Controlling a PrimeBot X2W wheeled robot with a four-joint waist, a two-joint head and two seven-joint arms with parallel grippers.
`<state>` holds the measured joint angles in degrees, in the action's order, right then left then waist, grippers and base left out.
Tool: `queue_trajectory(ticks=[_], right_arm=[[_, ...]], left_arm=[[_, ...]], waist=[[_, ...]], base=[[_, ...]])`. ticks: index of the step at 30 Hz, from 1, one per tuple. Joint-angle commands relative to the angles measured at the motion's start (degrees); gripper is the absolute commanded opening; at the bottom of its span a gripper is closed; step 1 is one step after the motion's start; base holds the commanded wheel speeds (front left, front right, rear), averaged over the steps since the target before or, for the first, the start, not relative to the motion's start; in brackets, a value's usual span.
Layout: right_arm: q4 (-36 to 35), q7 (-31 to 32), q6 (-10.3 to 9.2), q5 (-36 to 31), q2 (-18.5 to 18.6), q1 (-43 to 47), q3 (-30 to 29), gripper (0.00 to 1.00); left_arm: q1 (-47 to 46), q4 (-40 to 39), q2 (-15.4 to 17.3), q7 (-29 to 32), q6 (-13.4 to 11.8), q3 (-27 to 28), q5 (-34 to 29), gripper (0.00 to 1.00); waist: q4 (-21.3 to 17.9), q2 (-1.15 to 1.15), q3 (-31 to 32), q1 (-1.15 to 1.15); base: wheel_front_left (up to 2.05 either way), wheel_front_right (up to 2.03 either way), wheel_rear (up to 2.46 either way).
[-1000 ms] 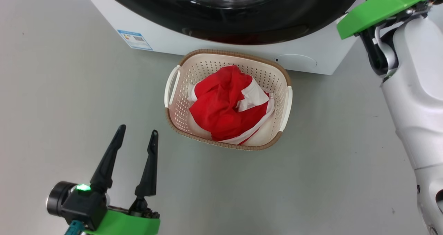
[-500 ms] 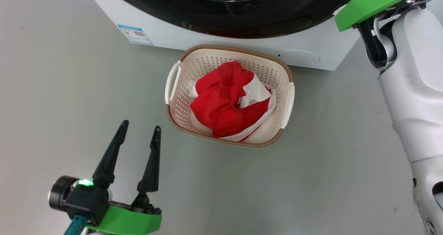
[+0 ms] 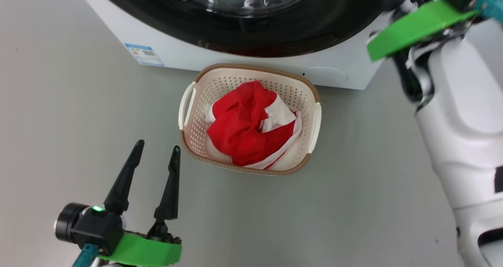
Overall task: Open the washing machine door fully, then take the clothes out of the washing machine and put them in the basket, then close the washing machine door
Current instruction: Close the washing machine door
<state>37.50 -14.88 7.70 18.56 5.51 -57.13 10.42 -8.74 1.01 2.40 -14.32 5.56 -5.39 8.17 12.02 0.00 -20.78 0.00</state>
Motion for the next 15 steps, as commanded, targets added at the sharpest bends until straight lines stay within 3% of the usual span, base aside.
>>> queue_trajectory(ticks=[1, 15], right_arm=[[-2.30, -0.12, -0.21, 0.40, -1.54, 1.54, 1.13, 1.00], [-10.76, -0.12, -0.21, 0.08, -2.41, 15.55, 0.42, 1.00]], left_arm=[[-0.26, -0.90, 0.48, -0.68, -0.20, 2.22, 0.28, 1.00], [2.26, -0.44, 0.48, -0.68, -0.43, 4.20, 0.10, 1.00]], waist=[[-0.98, 0.00, 1.16, 0.00], [-5.55, 0.00, 7.91, 0.00]], base=[[0.00, 0.00, 0.00], [0.00, 0.00, 0.00]])
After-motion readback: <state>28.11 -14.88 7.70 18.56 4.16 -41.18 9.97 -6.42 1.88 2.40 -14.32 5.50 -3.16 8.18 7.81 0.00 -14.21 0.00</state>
